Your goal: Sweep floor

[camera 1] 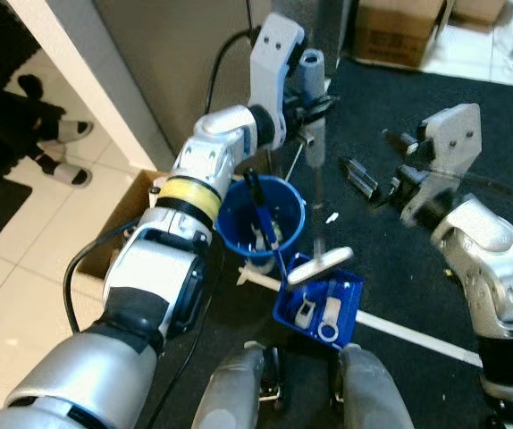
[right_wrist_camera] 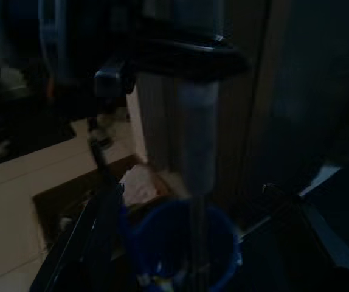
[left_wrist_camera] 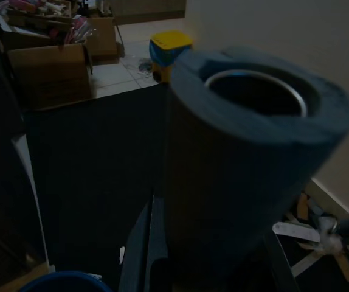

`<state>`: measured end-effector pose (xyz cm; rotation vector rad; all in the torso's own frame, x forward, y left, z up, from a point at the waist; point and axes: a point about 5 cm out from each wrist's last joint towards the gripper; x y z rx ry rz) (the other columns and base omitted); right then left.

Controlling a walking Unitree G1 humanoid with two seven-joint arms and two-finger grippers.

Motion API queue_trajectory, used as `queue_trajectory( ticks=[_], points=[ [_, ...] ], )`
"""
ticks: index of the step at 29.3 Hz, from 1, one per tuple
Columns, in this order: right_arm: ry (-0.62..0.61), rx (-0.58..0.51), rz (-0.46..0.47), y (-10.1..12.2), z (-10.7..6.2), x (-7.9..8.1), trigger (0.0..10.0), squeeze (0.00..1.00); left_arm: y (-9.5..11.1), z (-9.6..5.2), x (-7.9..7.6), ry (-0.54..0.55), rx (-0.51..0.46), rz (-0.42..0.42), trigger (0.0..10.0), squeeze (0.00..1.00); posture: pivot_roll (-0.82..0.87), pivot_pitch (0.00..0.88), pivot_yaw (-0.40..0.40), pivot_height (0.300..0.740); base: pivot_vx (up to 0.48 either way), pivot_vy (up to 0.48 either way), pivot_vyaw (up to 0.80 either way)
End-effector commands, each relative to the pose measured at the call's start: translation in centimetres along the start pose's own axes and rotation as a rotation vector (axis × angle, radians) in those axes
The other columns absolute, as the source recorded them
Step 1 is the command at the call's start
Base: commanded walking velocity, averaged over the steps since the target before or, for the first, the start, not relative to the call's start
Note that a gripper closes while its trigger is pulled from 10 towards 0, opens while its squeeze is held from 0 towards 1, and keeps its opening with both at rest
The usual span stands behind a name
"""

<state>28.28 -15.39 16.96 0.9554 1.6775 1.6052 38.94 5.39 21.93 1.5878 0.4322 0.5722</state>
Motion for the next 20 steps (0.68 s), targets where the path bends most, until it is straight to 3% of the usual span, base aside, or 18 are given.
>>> queue_trajectory(
  ticks=[1, 12, 20],
  points=[
    [-0.007, 0.005, 0.019, 0.0, 0.4, 0.1, 10.0, 0.0, 0.7, -0.3, 0.3, -0.006, -0.036, 0.003, 10.0, 0.0, -0.04, 0.104, 0.117, 0.74, 0.0, 0.0, 0.0],
    [-0.112, -0.028, 0.128, 0.1, 3.4, 0.7, 10.0, 0.0, 2.1, 1.3, -1.6, -0.106, -0.099, -0.019, 10.0, 0.0, -0.04, 0.097, 0.122, 0.74, 0.0, 0.0, 0.0],
    [-0.158, -0.054, 0.165, 0.6, 4.2, 0.7, 10.0, 0.0, 2.6, 1.9, -2.3, -0.136, -0.114, -0.02, 10.0, 0.0, -0.05, 0.094, 0.123, 0.74, 0.0, 0.0, 0.0]
  ],
)
Point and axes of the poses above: a point about 5 cm out from each wrist's last joint towards the gripper, its own z axis pointing out of the wrist towards the gripper, its own y axis along the axis of the wrist's last joint, x = y × z, and after that the axes turned 6 degrees about z, right-handed
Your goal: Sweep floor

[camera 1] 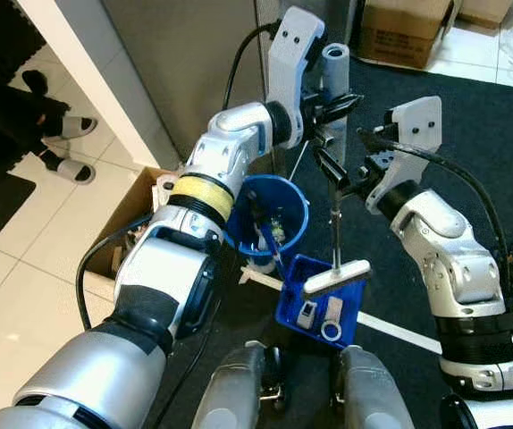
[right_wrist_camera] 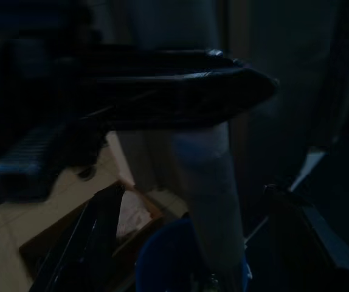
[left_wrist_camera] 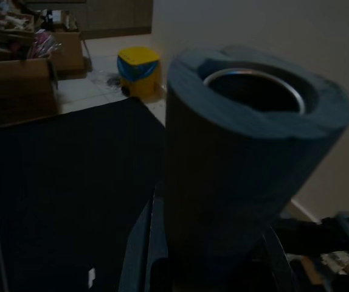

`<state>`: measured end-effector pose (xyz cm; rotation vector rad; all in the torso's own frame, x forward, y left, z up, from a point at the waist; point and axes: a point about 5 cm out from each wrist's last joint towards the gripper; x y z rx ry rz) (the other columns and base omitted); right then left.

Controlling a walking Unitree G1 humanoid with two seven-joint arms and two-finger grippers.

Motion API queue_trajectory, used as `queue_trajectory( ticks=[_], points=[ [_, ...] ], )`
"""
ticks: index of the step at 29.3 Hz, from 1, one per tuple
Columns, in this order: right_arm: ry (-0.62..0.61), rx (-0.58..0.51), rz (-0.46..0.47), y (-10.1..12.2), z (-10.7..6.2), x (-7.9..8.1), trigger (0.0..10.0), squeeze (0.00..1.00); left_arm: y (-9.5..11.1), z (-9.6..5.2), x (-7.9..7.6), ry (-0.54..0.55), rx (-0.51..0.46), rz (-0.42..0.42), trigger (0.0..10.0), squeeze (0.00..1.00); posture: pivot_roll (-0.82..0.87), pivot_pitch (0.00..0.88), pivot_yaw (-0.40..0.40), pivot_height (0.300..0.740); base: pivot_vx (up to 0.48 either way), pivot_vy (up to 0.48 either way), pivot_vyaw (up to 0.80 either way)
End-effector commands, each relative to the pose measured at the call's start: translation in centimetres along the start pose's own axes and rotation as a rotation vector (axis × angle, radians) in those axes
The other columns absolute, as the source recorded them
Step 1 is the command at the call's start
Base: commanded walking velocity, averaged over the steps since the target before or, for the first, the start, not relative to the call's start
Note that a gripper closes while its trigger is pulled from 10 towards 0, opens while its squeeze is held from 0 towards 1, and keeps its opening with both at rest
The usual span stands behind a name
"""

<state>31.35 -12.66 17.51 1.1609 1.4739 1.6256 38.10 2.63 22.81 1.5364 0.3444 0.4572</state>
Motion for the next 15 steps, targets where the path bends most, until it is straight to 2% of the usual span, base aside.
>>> queue_trajectory(
  ticks=[1, 3, 9, 10, 11, 12, 14, 15],
  points=[
    [-0.007, 0.011, 0.017, -0.2, 0.1, 0.0, 10.0, 0.0, 1.3, 0.3, -0.1, -0.016, -0.043, 0.016, 10.0, 0.0, -0.05, 0.094, 0.123, 0.74, 0.0, 0.0, 0.0],
    [-0.007, 0.013, 0.021, -0.2, 0.5, 0.5, 10.0, 0.0, 1.5, 0.6, -0.4, -0.029, -0.052, 0.011, 10.0, 0.0, -0.05, 0.09, 0.123, 0.74, 0.0, 0.0, 0.0],
    [-0.098, 0.024, 0.035, -0.8, 1.3, 0.1, 10.0, 0.0, 1.7, 0.8, -0.9, -0.07, -0.067, 0.001, 10.0, 0.0, -0.04, 0.085, 0.12, 0.74, 0.0, 0.0, 0.0],
    [-0.094, 0.024, 0.038, -0.8, 1.4, 0.2, 9.6, 0.0, 1.8, 0.8, -1.0, -0.073, -0.069, 0.003, 10.0, 0.0, -0.04, 0.083, 0.119, 0.74, 0.0, 0.0, 0.0],
    [-0.093, 0.024, 0.038, -0.8, 1.5, 0.3, 7.7, 0.0, 1.8, 0.8, -1.0, -0.075, -0.07, 0.004, 10.0, 0.0, -0.04, 0.083, 0.119, 0.74, 0.0, 0.0, 0.0],
    [-0.093, 0.024, 0.035, -0.8, 1.5, 0.4, 6.6, 0.0, 1.9, 0.8, -1.1, -0.078, -0.072, 0.005, 10.0, 0.0, -0.04, 0.083, 0.118, 0.74, 0.0, 0.0, 0.0],
    [-0.094, 0.024, 0.034, -0.8, 1.6, 0.4, 6.6, 0.0, 1.9, 0.9, -1.1, -0.079, -0.073, 0.005, 10.0, 0.0, -0.04, 0.083, 0.118, 0.74, 0.0, 0.0, 0.0],
    [-0.096, 0.024, 0.036, -0.8, 1.6, 0.4, 3.1, 0.0, 2.0, 0.9, -1.1, -0.084, -0.076, 0.005, 10.0, 0.0, -0.04, 0.083, 0.118, 0.74, 0.0, 0.0, 0.0]
  ],
)
Point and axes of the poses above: a point about 5 cm out from each wrist's last joint towards the gripper, its own z axis pointing out of the wrist towards the gripper, its own y axis along the axis of the wrist's last joint, x = y × z, and after that the axes turned 6 degrees about z, right-handed
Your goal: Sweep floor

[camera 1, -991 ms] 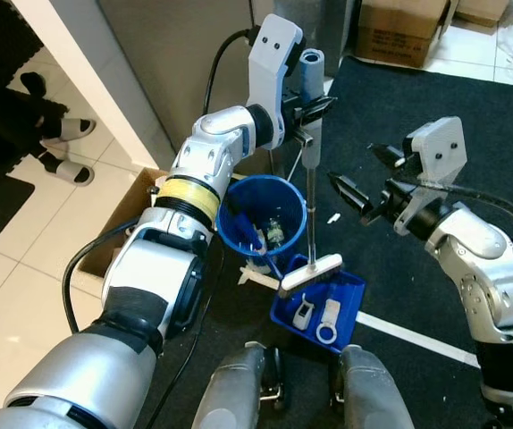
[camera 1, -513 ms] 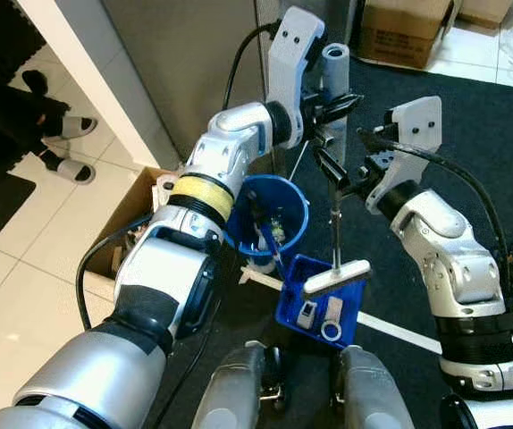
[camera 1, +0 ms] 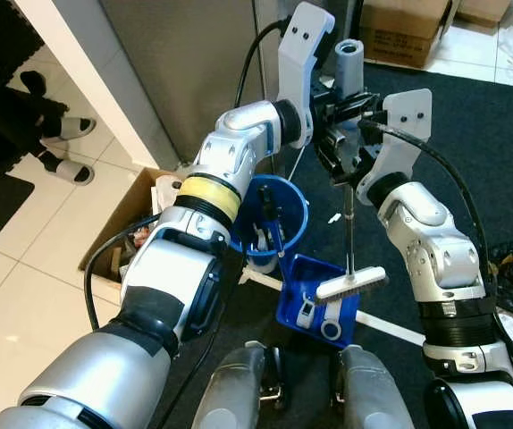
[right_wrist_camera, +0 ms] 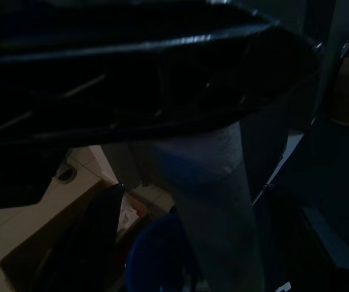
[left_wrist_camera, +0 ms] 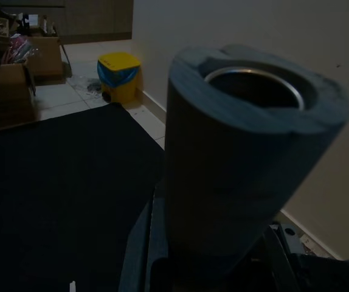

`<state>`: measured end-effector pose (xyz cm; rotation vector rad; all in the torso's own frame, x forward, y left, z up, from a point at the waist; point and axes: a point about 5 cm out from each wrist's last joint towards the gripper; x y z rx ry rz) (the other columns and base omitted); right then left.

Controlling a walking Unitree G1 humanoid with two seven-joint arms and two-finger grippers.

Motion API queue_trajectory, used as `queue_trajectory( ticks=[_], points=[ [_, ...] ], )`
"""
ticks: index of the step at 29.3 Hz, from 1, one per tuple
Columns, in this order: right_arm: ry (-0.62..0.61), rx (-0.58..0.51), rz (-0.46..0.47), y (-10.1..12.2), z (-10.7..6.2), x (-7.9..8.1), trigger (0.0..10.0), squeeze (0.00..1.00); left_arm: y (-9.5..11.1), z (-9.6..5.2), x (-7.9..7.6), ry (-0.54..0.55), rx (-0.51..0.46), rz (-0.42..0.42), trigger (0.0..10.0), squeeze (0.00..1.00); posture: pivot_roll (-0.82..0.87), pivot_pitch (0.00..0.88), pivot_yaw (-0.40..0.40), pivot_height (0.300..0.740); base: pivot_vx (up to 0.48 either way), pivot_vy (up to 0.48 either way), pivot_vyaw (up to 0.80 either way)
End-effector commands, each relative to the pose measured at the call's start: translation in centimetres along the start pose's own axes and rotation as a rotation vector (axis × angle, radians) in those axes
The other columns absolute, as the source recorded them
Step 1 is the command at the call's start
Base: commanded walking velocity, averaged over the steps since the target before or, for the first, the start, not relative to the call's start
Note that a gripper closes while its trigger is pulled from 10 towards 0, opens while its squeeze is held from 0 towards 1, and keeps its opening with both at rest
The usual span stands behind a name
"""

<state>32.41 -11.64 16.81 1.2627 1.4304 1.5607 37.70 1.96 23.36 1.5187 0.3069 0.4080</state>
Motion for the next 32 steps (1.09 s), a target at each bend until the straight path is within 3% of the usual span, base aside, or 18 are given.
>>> queue_trajectory(
  ticks=[1, 24, 25, 31, 32],
  points=[
    [-0.01, -0.006, 0.004, 0.0, 0.3, 0.0, 0.3, 0.0, 1.4, 0.5, -0.5, -0.037, -0.052, 0.02, 10.0, 0.0, -0.04, 0.083, 0.118, 0.74, 0.0, 0.0, 0.0],
    [-0.09, -0.1, 0.077, 1.7, 0.6, -1.0, 0.0, 0.0, -0.6, 0.2, -1.2, -0.058, 0.026, 0.038, 10.0, 0.0, -0.04, 0.092, 0.119, 0.74, 0.0, 0.0, 0.0],
    [-0.105, -0.099, 0.07, 1.8, 0.7, -1.2, 10.0, 0.0, -0.5, 0.2, -0.9, -0.026, 0.024, 0.027, 10.0, 1.0, -0.04, 0.093, 0.12, 0.74, 0.0, 0.0, 0.0],
    [-0.139, -0.094, 0.06, 1.6, 0.7, -2.0, 10.0, 0.0, 0.5, 0.0, -0.8, -0.029, -0.013, 0.014, 10.0, 1.0, -0.04, 0.093, 0.121, 0.74, 0.0, 0.0, 0.0],
    [-0.165, -0.088, 0.051, 1.4, 0.6, -2.4, 10.0, 0.0, 1.0, -0.3, -0.8, -0.038, -0.034, 0.02, 10.0, 0.0, -0.04, 0.093, 0.121, 0.74, 0.0, 0.0, 0.0]
  ],
)
Point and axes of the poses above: a point about 5 cm out from each wrist's last joint towards the gripper, its own z axis pointing out of the wrist towards the gripper, its own y axis along the axis of the wrist's last joint, x = y × z, and after that the axes turned 6 degrees about z, right-handed
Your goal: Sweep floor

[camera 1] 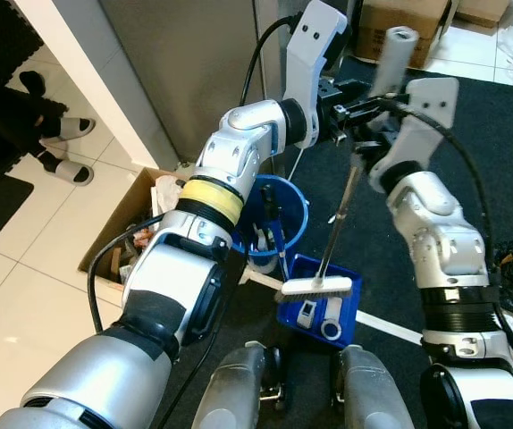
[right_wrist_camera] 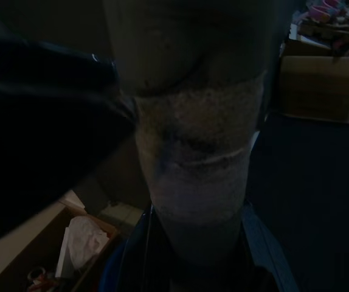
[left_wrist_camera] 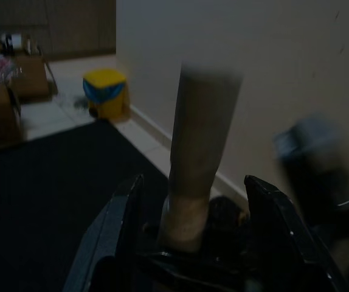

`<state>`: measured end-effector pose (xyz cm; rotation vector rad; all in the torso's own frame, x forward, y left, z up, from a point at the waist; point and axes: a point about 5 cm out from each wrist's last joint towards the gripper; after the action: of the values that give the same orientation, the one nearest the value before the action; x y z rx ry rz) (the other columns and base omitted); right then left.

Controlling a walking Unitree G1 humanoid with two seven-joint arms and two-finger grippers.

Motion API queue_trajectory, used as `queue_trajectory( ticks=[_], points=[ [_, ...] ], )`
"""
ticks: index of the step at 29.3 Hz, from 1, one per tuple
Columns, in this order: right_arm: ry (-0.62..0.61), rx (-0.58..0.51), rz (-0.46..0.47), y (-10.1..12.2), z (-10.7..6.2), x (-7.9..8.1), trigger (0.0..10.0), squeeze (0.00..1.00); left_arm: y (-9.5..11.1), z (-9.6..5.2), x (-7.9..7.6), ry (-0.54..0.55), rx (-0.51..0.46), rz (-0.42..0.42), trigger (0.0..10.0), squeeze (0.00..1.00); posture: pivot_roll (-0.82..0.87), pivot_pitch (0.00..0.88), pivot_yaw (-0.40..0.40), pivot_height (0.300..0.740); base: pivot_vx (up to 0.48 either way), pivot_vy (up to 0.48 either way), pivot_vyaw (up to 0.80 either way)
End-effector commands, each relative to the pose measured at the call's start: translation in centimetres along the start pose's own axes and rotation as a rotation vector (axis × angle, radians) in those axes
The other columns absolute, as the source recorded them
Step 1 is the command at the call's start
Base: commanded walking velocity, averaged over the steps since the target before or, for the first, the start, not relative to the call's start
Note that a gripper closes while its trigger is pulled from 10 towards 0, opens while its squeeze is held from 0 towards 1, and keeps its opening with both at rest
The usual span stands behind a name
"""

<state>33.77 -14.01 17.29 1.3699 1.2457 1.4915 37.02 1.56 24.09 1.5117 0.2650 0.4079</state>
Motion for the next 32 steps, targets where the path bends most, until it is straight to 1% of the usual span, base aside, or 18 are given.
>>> queue_trajectory(
  ticks=[1, 3, 6, 7, 8, 9, 11, 14, 15, 17, 18, 19, 23, 25, 26, 27, 31, 32],
  points=[
    [-0.025, -0.027, -0.016, 0.3, 0.2, -0.2, 10.0, 0.0, 0.8, -0.7, 0.1, -0.004, -0.039, 0.003, 10.0, 0.0, -0.04, 0.093, 0.121, 0.74, 0.0, 0.0, 0.0],
    [-0.064, -0.03, -0.037, 0.3, 0.2, -0.9, 10.0, 0.0, 1.6, -1.2, 0.4, 0.008, -0.069, -0.001, 10.0, 0.0, -0.04, 0.095, 0.124, 0.74, 0.0, 0.0, 0.0],
    [-0.159, -0.039, -0.073, 0.4, 0.2, -2.5, 10.0, 0.0, 3.3, -2.8, 0.8, 0.036, -0.118, 0.026, 10.0, 0.0, -0.04, 0.095, 0.124, 0.74, 0.0, 0.0, 0.0],
    [-0.223, -0.056, -0.11, 0.8, 0.1, -3.4, 10.0, 0.0, 3.9, -3.9, 1.2, 0.065, -0.126, 0.048, 10.0, 0.0, -0.03, 0.095, 0.123, 0.74, 0.0, 0.0, 0.0],
    [-0.223, -0.056, -0.11, 0.8, 0.1, -3.4, 10.0, 0.0, 3.9, -3.9, 1.2, 0.065, -0.126, 0.048, 10.0, 0.0, -0.03, 0.095, 0.123, 0.74, 0.0, 0.0, 0.0],
    [-0.275, -0.07, -0.099, 1.1, 0.1, -4.2, 10.0, 0.0, 4.4, -4.9, 1.6, 0.097, -0.124, 0.072, 10.0, 0.0, -0.03, 0.096, 0.121, 0.74, 0.0, 0.0, 0.0],
    [-0.285, -0.072, -0.091, 1.1, 0.1, -4.4, 10.0, 0.0, 4.4, -5.1, 1.7, 0.103, -0.123, 0.076, 10.0, 0.0, -0.03, 0.096, 0.121, 0.74, 0.0, 0.0, 0.0],
    [-0.369, -0.089, -0.098, 1.5, -0.1, -5.4, 10.0, 0.0, 4.0, -7.3, 3.0, 0.202, -0.045, 0.138, 10.0, 0.0, -0.02, 0.095, 0.12, 0.74, 0.0, 0.0, 0.0],
    [-0.369, -0.089, -0.098, 1.5, -0.1, -5.4, 10.0, 0.0, 4.0, -7.3, 3.0, 0.202, -0.045, 0.138, 10.0, 0.0, -0.02, 0.095, 0.12, 0.74, 0.0, 0.0, 0.0],
    [-0.45, -0.085, -0.075, 1.4, -0.3, -6.4, 10.0, 0.0, 2.2, -9.6, 3.6, 0.245, 0.058, 0.154, 10.0, 0.0, -0.01, 0.094, 0.117, 0.74, 0.0, 0.0, 0.0],
    [-0.45, -0.085, -0.075, 1.4, -0.3, -6.4, 10.0, 0.0, 2.2, -9.6, 3.6, 0.245, 0.058, 0.154, 10.0, 0.0, -0.01, 0.094, 0.117, 0.74, 0.0, 0.0, 0.0],
    [-0.484, -0.078, -0.054, 1.2, -0.4, -6.8, 10.0, 0.0, 0.8, -10.8, 3.4, 0.252, 0.112, 0.143, 10.0, 0.0, -0.01, 0.094, 0.117, 0.74, 0.0, 0.0, 0.0],
    [-0.512, -0.059, -0.002, 0.4, -0.5, -7.1, 10.0, 0.0, -4.9, -14.3, 1.1, 0.261, 0.265, 0.103, 10.0, 0.0, 0.0, 0.092, 0.111, 0.74, 0.0, 0.0, 0.0],
    [-0.511, -0.058, -0.001, 0.4, -0.4, -7.1, 10.0, 0.0, -6.5, -15.2, 0.6, 0.288, 0.286, 0.092, 10.0, 0.0, 0.0, 0.09, 0.104, 0.74, 0.0, 0.0, 0.0],
    [-0.511, -0.058, -0.001, 0.4, -0.4, -7.1, 10.0, 0.0, -6.5, -15.2, 0.6, 0.288, 0.286, 0.092, 10.0, 0.0, 0.0, 0.09, 0.104, 0.74, 0.0, 0.0, 0.0],
    [-0.509, -0.057, -0.001, 0.4, -0.3, -7.1, 10.0, 0.0, -7.4, -15.9, 0.7, 0.341, 0.292, 0.083, 10.0, 0.0, 0.0, 0.09, 0.104, 0.74, 0.0, 0.0, 0.0],
    [-0.509, -0.058, -0.004, 0.5, -0.2, -7.2, 10.0, 0.0, -7.6, -16.4, 0.8, 0.383, 0.299, 0.12, 10.0, 0.0, -0.01, 0.088, 0.103, 0.74, 0.0, 0.0, 0.0],
    [-0.512, -0.058, -0.005, 0.5, -0.3, -7.3, 10.0, 0.0, -7.3, -16.7, 0.8, 0.415, 0.298, 0.138, 10.0, 0.64, -0.01, 0.083, 0.1, 0.74, 0.0, 0.0, 0.0]
  ],
)
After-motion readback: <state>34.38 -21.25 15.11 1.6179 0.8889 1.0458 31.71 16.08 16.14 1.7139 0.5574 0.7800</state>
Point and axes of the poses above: a point about 5 cm out from each wrist's last joint towards the gripper, its own z axis pointing out of the wrist towards the gripper, its own y axis along the axis of the wrist's last joint, x = y × z, and after that the axes turned 6 degrees about z, right-handed
